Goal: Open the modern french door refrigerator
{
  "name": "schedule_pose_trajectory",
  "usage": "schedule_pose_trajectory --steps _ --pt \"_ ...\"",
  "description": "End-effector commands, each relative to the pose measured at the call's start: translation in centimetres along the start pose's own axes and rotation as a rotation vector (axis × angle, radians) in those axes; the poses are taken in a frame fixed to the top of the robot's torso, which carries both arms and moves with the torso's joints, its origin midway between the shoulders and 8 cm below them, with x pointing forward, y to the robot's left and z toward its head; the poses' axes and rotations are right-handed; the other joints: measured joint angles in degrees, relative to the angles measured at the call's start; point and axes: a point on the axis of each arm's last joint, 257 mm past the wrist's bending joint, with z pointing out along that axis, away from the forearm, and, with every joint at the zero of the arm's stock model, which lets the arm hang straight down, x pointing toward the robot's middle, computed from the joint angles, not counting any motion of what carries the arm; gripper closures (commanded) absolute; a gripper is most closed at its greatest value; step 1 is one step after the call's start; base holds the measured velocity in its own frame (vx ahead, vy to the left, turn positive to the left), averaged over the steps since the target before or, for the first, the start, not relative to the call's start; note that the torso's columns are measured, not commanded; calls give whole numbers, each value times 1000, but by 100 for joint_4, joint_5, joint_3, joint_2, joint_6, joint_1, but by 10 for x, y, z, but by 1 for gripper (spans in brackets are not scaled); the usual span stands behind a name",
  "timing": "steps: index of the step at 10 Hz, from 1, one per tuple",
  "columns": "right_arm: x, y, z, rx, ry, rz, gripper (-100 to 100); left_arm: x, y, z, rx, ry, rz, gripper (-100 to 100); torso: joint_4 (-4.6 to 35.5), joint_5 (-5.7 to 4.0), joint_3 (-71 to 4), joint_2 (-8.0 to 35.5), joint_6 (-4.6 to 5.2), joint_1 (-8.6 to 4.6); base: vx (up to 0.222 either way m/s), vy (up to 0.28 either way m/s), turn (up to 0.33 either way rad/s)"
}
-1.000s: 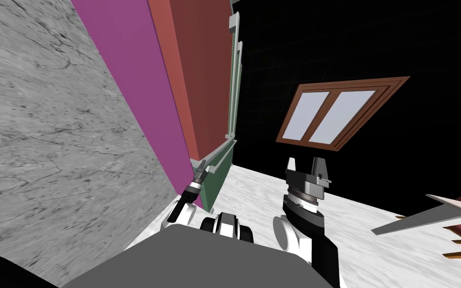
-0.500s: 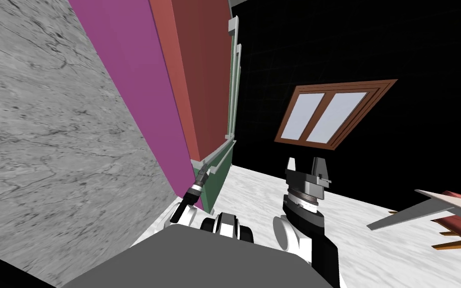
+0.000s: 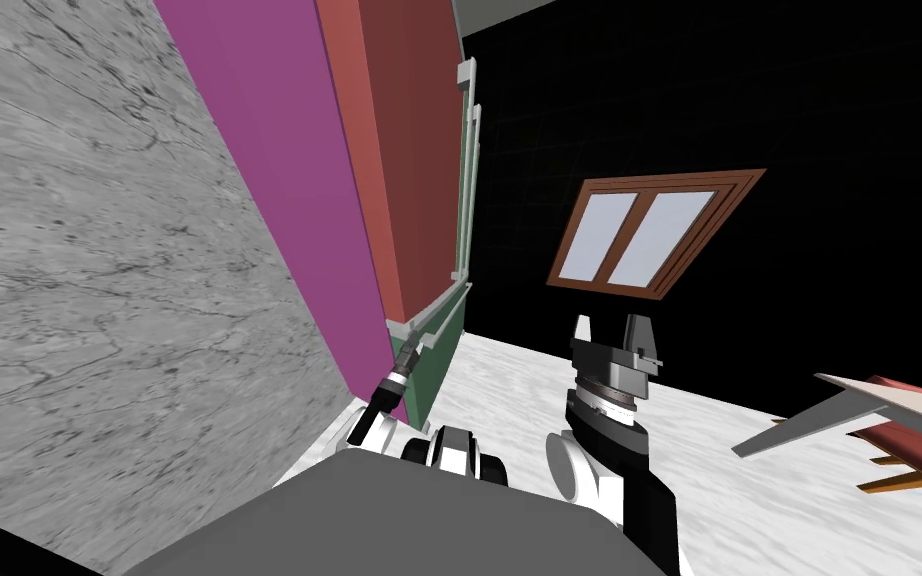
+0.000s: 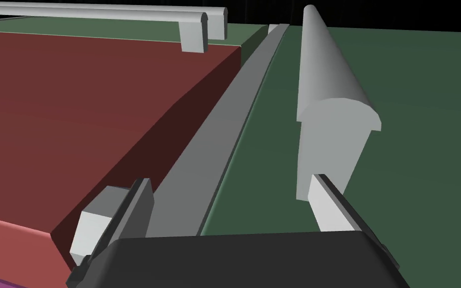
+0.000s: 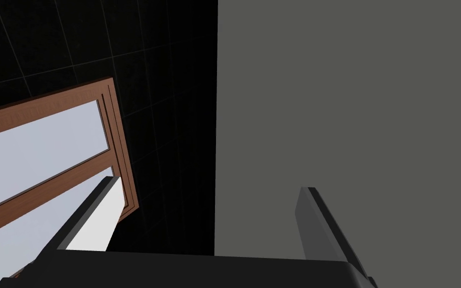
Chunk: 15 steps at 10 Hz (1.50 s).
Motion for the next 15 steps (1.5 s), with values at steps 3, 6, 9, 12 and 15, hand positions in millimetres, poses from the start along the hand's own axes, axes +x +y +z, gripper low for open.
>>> schedule_pose_trajectory --steps 3,6,9,12,15 --pt "0 0 0 0 0 0 0 6 44 -13 -85 -9 -19 -100 25 -10 12 22 -4 1 2 27 -25" --pt "0 0 0 0 0 0 0 19 66 -17 -119 -22 -57 -100 39 -18 22 47 -7 -14 5 40 -33" --pt "0 0 0 0 0 0 0 19 53 -6 -108 -16 -51 -100 58 -32 22 39 3 -32 23 -8 9" --pt "0 0 0 0 0 0 0 20 61 -14 -117 -16 -54 100 52 -24 32 65 -1 -21 -16 2 1" --pt "0 0 0 0 0 0 0 26 58 -8 -116 -15 -53 100 41 -34 24 51 10 -76 -27 -138 20"
